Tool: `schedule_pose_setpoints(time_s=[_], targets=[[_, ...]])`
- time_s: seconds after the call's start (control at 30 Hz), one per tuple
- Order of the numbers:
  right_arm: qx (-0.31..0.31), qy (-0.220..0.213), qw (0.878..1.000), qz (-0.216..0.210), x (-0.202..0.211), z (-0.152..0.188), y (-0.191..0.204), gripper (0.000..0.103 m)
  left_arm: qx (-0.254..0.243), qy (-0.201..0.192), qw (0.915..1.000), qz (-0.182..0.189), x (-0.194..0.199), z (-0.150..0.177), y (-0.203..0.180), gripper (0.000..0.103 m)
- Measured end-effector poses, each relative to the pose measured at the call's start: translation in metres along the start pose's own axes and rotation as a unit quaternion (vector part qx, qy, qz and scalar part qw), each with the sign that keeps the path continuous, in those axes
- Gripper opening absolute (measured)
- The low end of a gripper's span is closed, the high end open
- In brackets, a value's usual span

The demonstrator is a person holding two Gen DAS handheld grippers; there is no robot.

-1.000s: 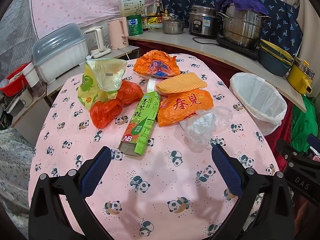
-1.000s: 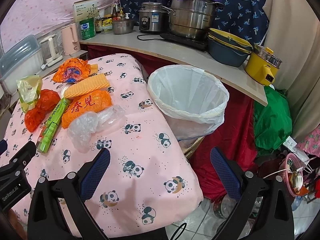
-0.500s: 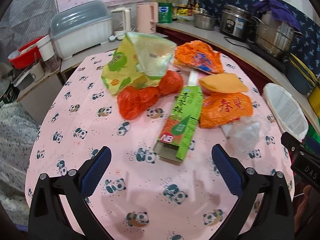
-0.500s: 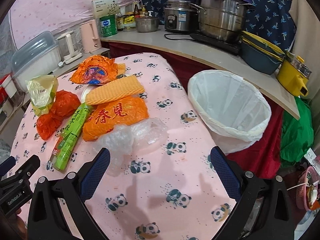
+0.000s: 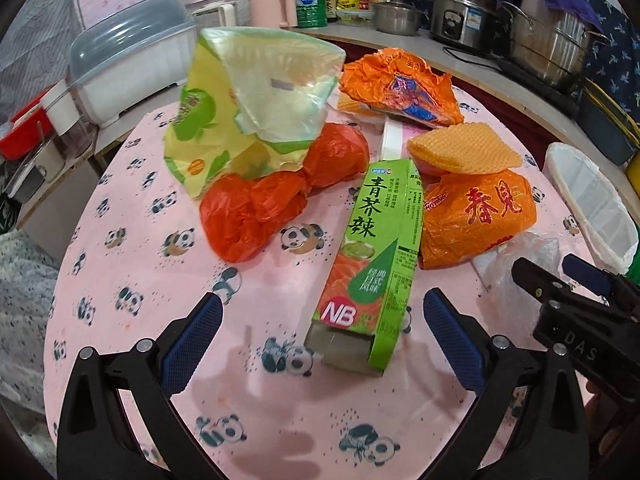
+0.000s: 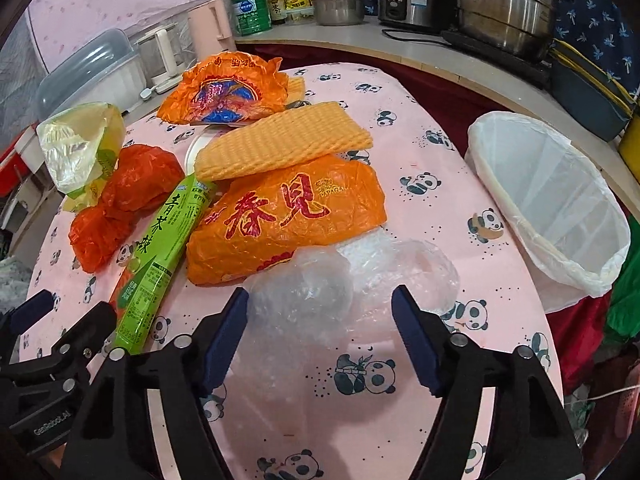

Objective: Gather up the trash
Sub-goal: 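Grasp the clear plastic bag with the right tool while the left tool grasps the green NB box, then carry the clear bag and green box over the white trash bin with both tools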

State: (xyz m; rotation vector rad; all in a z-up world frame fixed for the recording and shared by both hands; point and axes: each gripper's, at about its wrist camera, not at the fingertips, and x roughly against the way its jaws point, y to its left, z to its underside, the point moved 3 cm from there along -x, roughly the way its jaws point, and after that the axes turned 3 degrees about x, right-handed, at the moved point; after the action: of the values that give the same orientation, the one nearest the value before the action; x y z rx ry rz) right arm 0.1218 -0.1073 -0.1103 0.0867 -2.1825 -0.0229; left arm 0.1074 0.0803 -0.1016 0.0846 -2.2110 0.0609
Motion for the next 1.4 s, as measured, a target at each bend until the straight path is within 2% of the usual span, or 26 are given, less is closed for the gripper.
schedule_pose_setpoints(time_s=[0.03,0.07,0.17,0.23,0.33,0.43,0.5,0.53,0.6,0.9,1.27,1.3,1.33,1.37,1.4], targets=[[0.0,0.002,1.0,-0.005,-0.001,0.0,0.0,0.055,-0.003,0.003,1.0,0.001,-0.004,-0.001,-0.002,0.096],[0.0,0.003,1.0,-0.012,-0.002,0.001,0.0,0.04,-0.005,0.005,1.0,0.006,-0.008,-0.002,-0.003,0.096],[-0.01,0.003,1.0,-0.026,0.0,0.0,-0.004,0.03,-0.01,0.014,0.9998,0.011,-0.02,-0.005,-0.007,0.096],[-0.018,-0.001,0.999,-0.032,0.007,-0.001,-0.01,0.028,-0.008,0.021,0.9996,0.017,-0.027,-0.007,-0.009,0.096],[-0.027,-0.015,0.999,-0.028,0.021,-0.005,-0.02,0.027,-0.006,0.025,0.9994,0.025,-0.033,-0.008,-0.012,0.094],[-0.035,-0.028,0.999,-0.019,0.033,-0.01,-0.03,0.027,-0.009,0.033,0.9987,0.037,-0.037,-0.007,-0.016,0.08],[-0.038,-0.036,0.999,-0.011,0.039,-0.014,-0.037,0.027,-0.01,0.044,0.9979,0.047,-0.04,-0.004,-0.018,0.063],[-0.04,-0.037,0.998,-0.008,0.041,-0.015,-0.04,0.027,-0.009,0.05,0.9975,0.05,-0.041,-0.003,-0.019,0.06],[-0.046,-0.04,0.998,-0.003,0.044,-0.015,-0.045,0.027,-0.007,0.054,0.9972,0.051,-0.04,0.001,-0.02,0.058],[-0.059,-0.053,0.997,0.007,0.059,-0.01,-0.056,0.027,-0.024,0.018,0.998,0.055,-0.004,0.011,-0.028,0.052],[-0.064,-0.077,0.995,0.008,0.086,-0.005,-0.061,0.027,-0.031,-0.041,0.9927,0.109,0.06,-0.002,-0.052,0.048],[-0.066,-0.08,0.995,0.009,0.088,-0.005,-0.062,0.027,-0.034,-0.048,0.9912,0.118,0.066,-0.005,-0.055,0.025],[-0.067,-0.082,0.994,0.01,0.09,-0.005,-0.064,0.027,-0.038,-0.047,0.9913,0.117,0.069,-0.006,-0.058,0.023],[-0.069,-0.084,0.994,0.012,0.091,-0.005,-0.066,0.027,-0.04,-0.046,0.9905,0.123,0.07,-0.008,-0.062,0.016],[-0.073,-0.086,0.994,0.013,0.093,-0.005,-0.069,0.027,-0.043,-0.044,0.9894,0.132,0.07,-0.01,-0.066,0.015]])
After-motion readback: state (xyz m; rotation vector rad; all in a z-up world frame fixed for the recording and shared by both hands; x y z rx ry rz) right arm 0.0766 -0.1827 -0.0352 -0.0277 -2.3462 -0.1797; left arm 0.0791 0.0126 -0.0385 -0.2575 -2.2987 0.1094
